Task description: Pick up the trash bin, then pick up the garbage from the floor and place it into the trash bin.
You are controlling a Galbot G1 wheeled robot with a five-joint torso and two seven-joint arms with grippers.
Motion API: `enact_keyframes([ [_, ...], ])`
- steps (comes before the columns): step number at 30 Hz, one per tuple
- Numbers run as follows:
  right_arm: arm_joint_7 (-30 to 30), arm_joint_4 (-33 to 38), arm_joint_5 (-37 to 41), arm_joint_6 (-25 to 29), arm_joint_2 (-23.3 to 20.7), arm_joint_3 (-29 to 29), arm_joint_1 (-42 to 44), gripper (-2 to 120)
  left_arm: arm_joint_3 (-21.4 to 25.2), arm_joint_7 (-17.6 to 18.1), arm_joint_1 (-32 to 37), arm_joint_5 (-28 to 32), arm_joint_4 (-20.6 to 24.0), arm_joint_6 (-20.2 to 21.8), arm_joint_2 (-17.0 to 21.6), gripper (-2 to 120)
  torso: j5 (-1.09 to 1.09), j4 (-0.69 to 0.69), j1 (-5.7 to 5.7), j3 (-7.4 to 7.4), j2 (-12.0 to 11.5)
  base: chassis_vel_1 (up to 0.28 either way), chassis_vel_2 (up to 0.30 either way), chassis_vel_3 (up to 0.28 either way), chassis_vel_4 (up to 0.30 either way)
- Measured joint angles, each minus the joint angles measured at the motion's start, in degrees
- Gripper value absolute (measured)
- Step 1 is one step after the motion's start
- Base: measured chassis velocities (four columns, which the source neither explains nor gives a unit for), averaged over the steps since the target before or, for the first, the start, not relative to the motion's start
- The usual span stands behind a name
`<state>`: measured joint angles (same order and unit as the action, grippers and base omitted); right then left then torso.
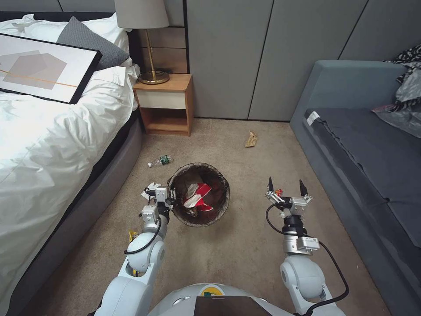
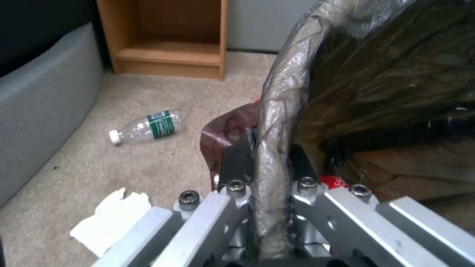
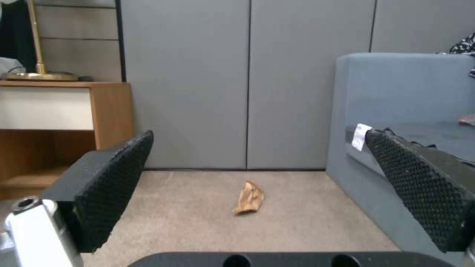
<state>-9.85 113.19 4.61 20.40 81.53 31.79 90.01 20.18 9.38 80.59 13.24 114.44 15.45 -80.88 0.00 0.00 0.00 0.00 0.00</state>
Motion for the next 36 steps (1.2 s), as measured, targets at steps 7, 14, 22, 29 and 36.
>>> enact_keyframes([
  [7, 0.1, 0.0, 0.2, -0.2, 0.0, -0.1, -0.3, 100, 0.0, 0.1, 0.0, 0.0, -0.1, 0.0, 0.0, 2, 0.00, 0.01, 0.00, 0.00, 0.0, -0.068, 0.084, 0.072, -0.066],
  [14, 0.1, 0.0, 0.2, -0.3, 0.0, 0.0, -0.4, 100, -0.1, 0.1, -0.1, 0.0, -0.1, 0.0, 0.0, 2, 0.00, 0.00, 0.00, 0.00, 0.0, -0.047, 0.040, 0.042, -0.048],
  [22, 0.1, 0.3, 0.3, -0.5, 0.0, 0.0, -0.5, 100, -0.1, 0.1, -0.1, 0.0, -0.1, 0.0, 0.0, 2, 0.01, 0.01, 0.00, 0.00, 0.0, -0.084, 0.085, 0.094, -0.088],
  [29, 0.1, 0.4, 0.4, -0.6, -0.1, 0.0, -0.7, 100, -0.1, 0.0, -0.1, 0.1, 0.0, 0.0, 0.2, 2, 0.00, 0.00, 0.00, 0.00, 0.0, -0.110, 0.087, 0.103, -0.105],
  [36, 0.2, 0.6, 0.4, -0.7, -0.2, 0.0, -0.9, 100, -0.3, 0.0, -0.3, 0.1, 0.0, 0.0, 0.3, 2, -0.01, 0.00, 0.00, 0.00, 0.0, -0.121, 0.136, 0.122, -0.132],
])
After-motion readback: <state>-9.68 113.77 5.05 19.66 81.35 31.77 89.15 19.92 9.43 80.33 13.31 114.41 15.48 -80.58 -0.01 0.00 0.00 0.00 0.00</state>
